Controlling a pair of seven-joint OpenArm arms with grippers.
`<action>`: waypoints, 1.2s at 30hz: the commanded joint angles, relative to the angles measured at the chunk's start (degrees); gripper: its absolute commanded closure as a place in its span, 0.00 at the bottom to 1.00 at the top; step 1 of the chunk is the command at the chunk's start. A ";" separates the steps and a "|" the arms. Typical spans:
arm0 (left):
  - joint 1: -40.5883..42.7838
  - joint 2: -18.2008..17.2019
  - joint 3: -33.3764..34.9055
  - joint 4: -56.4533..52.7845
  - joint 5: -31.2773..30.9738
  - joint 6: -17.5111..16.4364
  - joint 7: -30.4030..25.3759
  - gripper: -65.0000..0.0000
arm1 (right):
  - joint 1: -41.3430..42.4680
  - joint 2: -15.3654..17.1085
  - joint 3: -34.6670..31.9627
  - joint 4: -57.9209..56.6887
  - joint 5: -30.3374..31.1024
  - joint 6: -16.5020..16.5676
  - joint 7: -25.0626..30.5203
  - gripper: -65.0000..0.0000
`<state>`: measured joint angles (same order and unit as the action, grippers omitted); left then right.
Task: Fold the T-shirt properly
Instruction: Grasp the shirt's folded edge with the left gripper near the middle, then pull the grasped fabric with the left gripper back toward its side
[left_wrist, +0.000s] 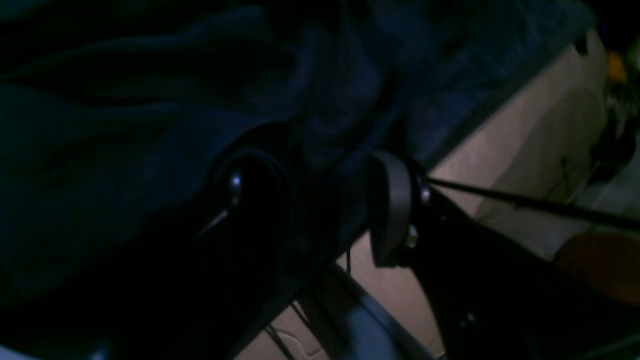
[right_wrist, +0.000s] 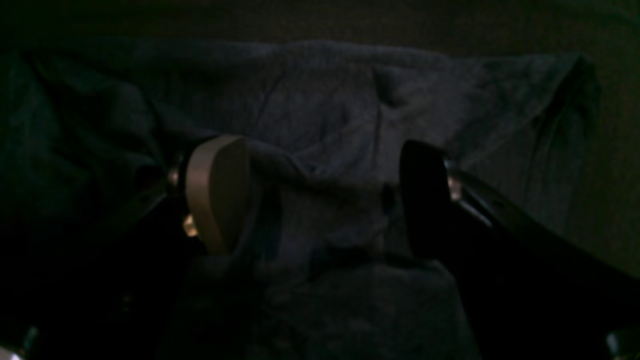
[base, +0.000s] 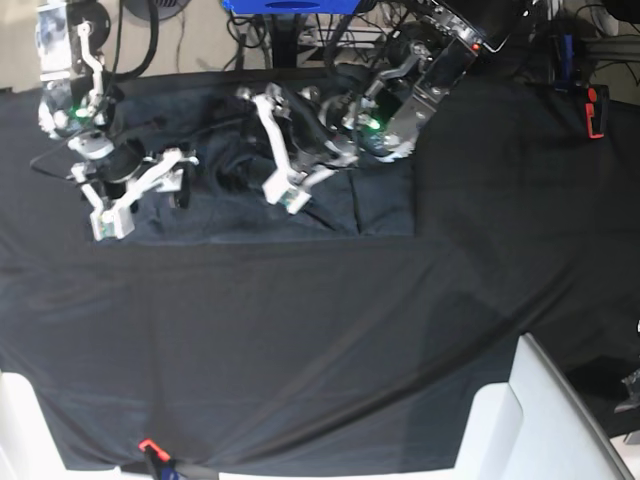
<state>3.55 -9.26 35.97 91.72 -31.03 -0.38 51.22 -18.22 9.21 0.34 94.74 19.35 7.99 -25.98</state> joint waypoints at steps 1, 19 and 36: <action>-0.78 0.33 0.74 1.24 -0.75 -0.45 0.43 0.54 | 0.50 0.50 1.29 0.78 0.29 -0.21 1.23 0.33; 4.40 -3.89 -8.23 14.26 -0.49 1.66 9.39 0.87 | 1.12 -1.26 4.10 0.78 0.29 -0.21 0.88 0.32; 10.65 2.27 -31.88 6.78 -0.40 2.71 9.13 1.00 | 1.12 -1.43 4.01 -1.95 0.29 -0.21 0.97 0.32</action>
<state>14.46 -7.09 4.25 97.60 -30.89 2.04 60.90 -17.50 7.40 4.23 92.12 19.31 7.51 -26.15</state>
